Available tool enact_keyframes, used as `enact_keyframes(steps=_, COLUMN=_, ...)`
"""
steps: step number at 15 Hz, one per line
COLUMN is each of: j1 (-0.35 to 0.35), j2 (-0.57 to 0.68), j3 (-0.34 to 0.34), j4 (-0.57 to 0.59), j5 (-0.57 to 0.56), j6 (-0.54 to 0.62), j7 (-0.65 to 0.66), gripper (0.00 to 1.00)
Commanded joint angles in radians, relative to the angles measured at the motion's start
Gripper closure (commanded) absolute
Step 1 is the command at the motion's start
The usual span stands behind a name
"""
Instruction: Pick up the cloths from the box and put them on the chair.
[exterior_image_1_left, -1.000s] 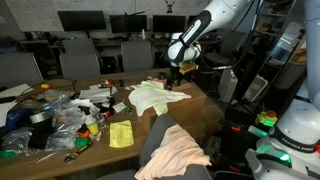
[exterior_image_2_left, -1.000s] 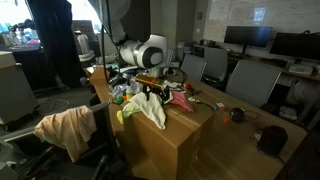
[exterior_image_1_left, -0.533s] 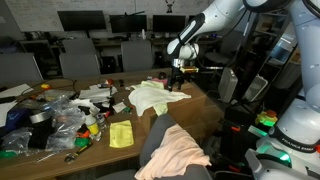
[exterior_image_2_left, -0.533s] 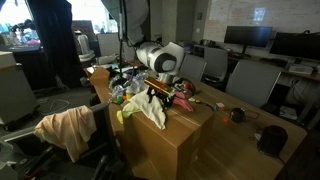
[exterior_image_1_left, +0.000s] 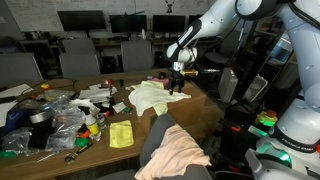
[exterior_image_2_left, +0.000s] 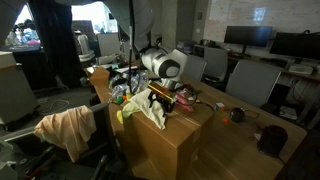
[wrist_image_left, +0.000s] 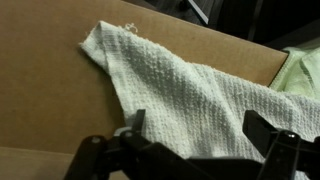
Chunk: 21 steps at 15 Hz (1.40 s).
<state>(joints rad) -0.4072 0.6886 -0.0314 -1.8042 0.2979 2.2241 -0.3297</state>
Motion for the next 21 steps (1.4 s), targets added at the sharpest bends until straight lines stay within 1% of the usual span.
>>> enact_keyframes(steps=1, j1=0.04, j2=0.03, j3=0.001, j4=0.031, j5=-0.034, j6=-0.012, j7=0.0, gripper=0.0)
enact_keyframes(steps=5, j1=0.075, j2=0.045, j3=-0.002, j4=0.027, j5=-0.07, j6=-0.008, j7=0.005, gripper=0.0)
enact_keyframes(steps=11, j1=0.093, j2=0.062, j3=-0.016, j4=0.023, j5=-0.122, j6=0.014, j7=0.027, gripper=0.0)
enact_keyframes(steps=12, j1=0.091, j2=0.066, j3=-0.017, j4=0.023, j5=-0.121, j6=0.018, j7=0.032, gripper=0.25)
enact_keyframes(steps=13, j1=0.09, j2=0.07, j3=-0.017, j4=0.024, j5=-0.122, j6=0.018, j7=0.033, gripper=0.26)
enact_keyframes(steps=14, j1=0.089, j2=0.073, j3=-0.018, j4=0.024, j5=-0.122, j6=0.018, j7=0.035, gripper=0.32)
enact_keyframes(steps=15, j1=0.089, j2=0.075, j3=-0.018, j4=0.025, j5=-0.122, j6=0.016, j7=0.037, gripper=0.42)
enact_keyframes(steps=21, j1=0.088, j2=0.058, j3=-0.016, j4=0.006, j5=-0.116, j6=0.029, j7=0.044, gripper=0.87)
